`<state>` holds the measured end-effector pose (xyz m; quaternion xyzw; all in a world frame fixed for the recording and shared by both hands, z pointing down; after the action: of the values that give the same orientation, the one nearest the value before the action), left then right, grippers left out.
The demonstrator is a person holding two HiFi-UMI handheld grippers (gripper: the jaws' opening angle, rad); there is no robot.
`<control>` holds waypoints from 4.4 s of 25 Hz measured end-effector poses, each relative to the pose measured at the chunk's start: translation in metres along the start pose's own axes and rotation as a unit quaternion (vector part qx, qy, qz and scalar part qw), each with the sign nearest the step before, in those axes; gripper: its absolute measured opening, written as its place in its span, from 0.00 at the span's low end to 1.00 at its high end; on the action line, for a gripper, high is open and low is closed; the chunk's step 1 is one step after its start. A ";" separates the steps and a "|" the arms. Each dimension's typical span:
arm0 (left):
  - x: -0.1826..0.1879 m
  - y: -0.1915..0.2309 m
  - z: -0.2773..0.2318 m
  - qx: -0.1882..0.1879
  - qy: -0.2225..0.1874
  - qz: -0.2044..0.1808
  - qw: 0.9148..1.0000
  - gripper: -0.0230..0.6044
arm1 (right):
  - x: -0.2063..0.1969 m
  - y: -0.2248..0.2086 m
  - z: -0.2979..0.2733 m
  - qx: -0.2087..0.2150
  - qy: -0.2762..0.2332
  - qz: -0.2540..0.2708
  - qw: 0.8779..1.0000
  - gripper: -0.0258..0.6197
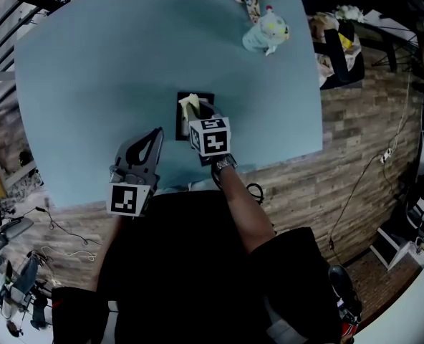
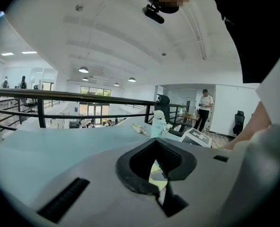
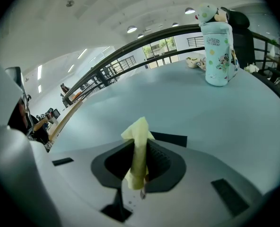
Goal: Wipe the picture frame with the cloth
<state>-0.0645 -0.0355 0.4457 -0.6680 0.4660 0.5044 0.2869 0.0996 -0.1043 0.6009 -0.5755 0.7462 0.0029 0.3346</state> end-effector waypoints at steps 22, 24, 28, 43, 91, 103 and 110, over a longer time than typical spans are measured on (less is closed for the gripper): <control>0.003 -0.017 -0.005 -0.023 -0.005 -0.011 1.000 0.03 | -0.002 -0.032 0.027 -0.030 -0.025 -0.038 0.999 0.13; 0.003 -0.017 -0.004 -0.024 -0.004 -0.011 1.000 0.03 | -0.003 -0.034 0.029 -0.035 -0.026 -0.040 0.998 0.13; 0.003 -0.019 -0.004 -0.025 -0.003 -0.010 1.000 0.03 | -0.005 -0.040 0.031 -0.041 -0.026 -0.047 0.998 0.13; 0.003 -0.022 -0.009 -0.039 -0.002 -0.012 0.999 0.03 | -0.015 -0.061 0.040 -0.068 -0.028 -0.068 0.995 0.13; -0.010 0.003 0.049 -0.023 -0.045 -0.018 0.999 0.03 | -0.036 0.064 0.012 0.009 -0.012 0.006 1.000 0.13; -0.011 0.006 0.055 -0.021 -0.024 -0.013 0.999 0.03 | -0.043 0.061 0.007 -0.004 -0.003 -0.008 1.000 0.13; -0.012 0.008 0.054 -0.027 -0.027 -0.014 0.999 0.03 | -0.044 0.057 0.007 -0.014 -0.004 -0.010 1.000 0.13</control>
<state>-0.0943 0.0114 0.4396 -0.6678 0.4349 0.5311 0.2879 0.0593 -0.0444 0.5961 -0.5875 0.7390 0.0121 0.3296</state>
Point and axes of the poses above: the fingertips, and each gripper's own axes: z backward along the fingers, y to its left, x out of its top, the point moved 8 cm from there along z, backward along the fingers, and after that the axes turned 3 degrees about -z, right-handed, at the moved point
